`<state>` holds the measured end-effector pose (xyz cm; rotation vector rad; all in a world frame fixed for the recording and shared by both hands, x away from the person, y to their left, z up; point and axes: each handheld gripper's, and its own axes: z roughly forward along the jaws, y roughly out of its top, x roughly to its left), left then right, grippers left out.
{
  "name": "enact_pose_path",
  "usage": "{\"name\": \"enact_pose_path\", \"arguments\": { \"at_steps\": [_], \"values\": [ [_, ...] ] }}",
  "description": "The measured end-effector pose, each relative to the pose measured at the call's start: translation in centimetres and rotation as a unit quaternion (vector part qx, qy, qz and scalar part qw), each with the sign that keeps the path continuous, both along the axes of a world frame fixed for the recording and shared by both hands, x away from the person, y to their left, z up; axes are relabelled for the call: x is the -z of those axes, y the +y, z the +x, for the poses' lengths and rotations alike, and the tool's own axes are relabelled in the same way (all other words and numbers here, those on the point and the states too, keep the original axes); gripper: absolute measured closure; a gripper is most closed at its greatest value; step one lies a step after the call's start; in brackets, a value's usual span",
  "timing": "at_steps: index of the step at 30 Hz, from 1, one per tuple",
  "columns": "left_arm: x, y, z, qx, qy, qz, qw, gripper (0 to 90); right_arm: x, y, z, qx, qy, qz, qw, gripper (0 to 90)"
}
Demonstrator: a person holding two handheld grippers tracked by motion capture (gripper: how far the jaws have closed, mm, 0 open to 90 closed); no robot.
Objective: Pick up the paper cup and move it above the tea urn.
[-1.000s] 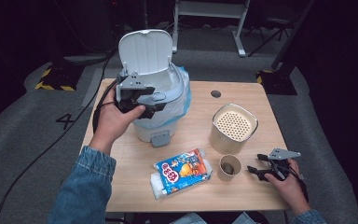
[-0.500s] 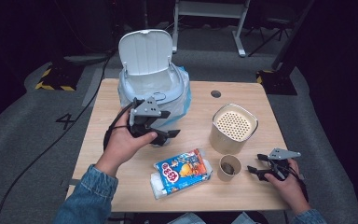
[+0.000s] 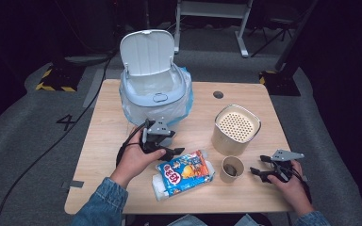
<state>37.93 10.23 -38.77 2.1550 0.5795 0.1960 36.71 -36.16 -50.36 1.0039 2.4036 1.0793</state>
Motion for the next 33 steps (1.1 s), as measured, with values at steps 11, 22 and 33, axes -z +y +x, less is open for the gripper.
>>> {"name": "enact_pose_path", "arguments": {
  "at_steps": [11,22,33],
  "values": [
    [5.0,-0.7,1.8,-0.016,0.047,0.011,0.9987,28.7,0.0,0.0,0.0,0.000,0.000,0.000,1.0000,25.9],
    [8.0,-2.6,2.6,0.025,0.109,0.073,0.9910,39.7,0.0,0.0,0.0,0.000,0.000,0.000,1.0000,26.0],
    [8.9,-3.6,3.3,0.056,0.176,0.090,0.9786,69.2,0.0,0.0,0.0,0.000,0.000,0.000,1.0000,26.0]
  ]
}}
